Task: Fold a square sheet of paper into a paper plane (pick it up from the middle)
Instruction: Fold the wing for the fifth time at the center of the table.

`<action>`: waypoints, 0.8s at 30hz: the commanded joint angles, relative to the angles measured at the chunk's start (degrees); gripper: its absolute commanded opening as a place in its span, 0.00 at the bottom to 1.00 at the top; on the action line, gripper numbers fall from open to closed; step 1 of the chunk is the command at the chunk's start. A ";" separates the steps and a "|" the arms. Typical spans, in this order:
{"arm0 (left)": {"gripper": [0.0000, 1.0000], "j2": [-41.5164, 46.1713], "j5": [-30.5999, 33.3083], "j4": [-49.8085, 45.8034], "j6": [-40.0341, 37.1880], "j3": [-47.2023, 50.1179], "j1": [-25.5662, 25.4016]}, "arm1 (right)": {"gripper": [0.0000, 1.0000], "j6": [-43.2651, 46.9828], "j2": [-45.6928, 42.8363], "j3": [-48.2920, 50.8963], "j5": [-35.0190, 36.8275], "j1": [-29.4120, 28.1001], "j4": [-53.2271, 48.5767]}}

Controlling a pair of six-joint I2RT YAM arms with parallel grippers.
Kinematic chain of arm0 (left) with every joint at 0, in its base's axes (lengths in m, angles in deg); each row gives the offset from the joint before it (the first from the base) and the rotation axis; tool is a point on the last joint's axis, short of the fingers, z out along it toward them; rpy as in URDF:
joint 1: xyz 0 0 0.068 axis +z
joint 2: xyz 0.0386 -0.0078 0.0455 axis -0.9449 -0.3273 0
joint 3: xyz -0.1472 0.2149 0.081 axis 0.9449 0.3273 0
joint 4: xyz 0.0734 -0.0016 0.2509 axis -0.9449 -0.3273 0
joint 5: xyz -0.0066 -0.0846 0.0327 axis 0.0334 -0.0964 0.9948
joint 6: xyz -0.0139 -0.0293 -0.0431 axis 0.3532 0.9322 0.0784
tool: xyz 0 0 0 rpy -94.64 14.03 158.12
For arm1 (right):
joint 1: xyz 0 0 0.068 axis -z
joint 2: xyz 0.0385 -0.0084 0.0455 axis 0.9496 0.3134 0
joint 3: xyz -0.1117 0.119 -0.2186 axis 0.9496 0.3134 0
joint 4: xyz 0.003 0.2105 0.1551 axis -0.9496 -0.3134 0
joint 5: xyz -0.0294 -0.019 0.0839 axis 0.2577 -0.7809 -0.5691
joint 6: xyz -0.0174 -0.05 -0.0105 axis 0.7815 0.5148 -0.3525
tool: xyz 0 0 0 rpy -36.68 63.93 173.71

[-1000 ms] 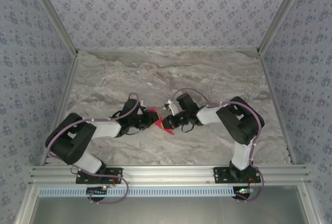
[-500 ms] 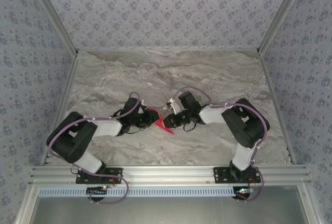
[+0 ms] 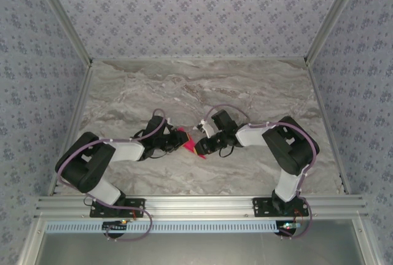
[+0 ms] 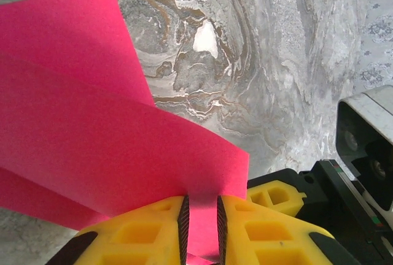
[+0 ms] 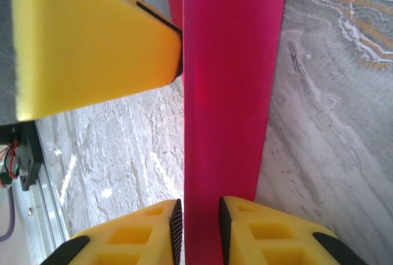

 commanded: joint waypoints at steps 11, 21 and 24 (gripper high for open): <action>0.21 0.02 0.80 -0.50 -0.81 -0.11 0.06 | 0.09 0.83 3.00 -1.31 -3.53 -0.09 -2.81; 0.21 1.81 -0.85 1.93 -0.97 1.73 -0.22 | 0.08 0.19 4.87 -3.19 -3.32 0.08 -6.33; 0.21 1.51 -0.84 2.10 -1.15 1.66 -0.33 | 0.08 0.28 5.31 -3.86 -2.92 0.04 -7.52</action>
